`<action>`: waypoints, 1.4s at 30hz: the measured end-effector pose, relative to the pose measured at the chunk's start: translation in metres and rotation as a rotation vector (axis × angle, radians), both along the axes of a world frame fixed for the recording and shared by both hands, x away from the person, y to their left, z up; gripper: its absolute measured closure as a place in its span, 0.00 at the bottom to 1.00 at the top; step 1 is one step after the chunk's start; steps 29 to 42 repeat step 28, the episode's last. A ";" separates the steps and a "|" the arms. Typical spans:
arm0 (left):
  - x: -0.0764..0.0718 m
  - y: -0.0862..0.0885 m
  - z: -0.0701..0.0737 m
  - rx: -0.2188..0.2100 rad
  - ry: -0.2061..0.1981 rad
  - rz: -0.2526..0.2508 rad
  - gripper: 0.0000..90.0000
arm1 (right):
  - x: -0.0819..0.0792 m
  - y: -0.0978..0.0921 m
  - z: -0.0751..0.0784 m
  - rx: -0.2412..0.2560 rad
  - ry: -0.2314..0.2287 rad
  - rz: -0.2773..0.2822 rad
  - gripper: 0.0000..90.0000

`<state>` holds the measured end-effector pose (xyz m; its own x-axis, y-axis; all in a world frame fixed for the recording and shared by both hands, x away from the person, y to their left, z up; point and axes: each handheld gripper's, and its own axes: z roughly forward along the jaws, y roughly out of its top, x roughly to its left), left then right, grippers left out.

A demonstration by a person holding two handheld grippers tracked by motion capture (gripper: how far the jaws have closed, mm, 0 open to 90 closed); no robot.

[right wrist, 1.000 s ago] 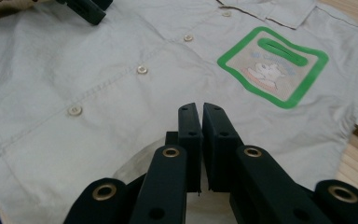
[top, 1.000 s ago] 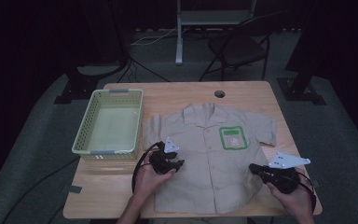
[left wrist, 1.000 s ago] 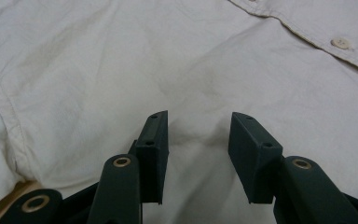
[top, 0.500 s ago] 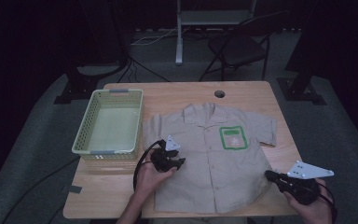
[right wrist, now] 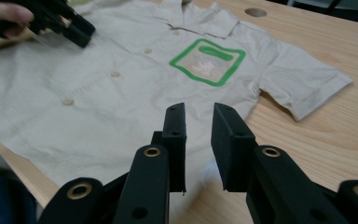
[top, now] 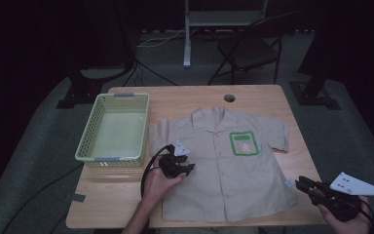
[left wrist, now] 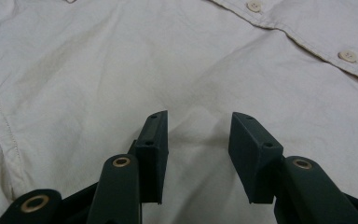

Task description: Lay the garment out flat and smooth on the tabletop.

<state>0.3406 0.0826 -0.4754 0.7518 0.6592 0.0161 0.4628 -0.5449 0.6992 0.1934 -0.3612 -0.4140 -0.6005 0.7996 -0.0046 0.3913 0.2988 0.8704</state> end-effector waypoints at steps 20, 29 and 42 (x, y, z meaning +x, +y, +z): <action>-0.020 0.016 0.014 -0.078 -0.021 0.030 0.62 | 0.010 0.000 -0.012 0.015 0.035 -0.017 0.73; -0.036 0.035 0.016 -0.110 0.003 0.053 0.60 | 0.013 0.003 -0.016 0.011 0.046 -0.017 0.68; -0.036 0.035 0.016 -0.110 0.003 0.053 0.60 | 0.013 0.003 -0.016 0.011 0.046 -0.017 0.68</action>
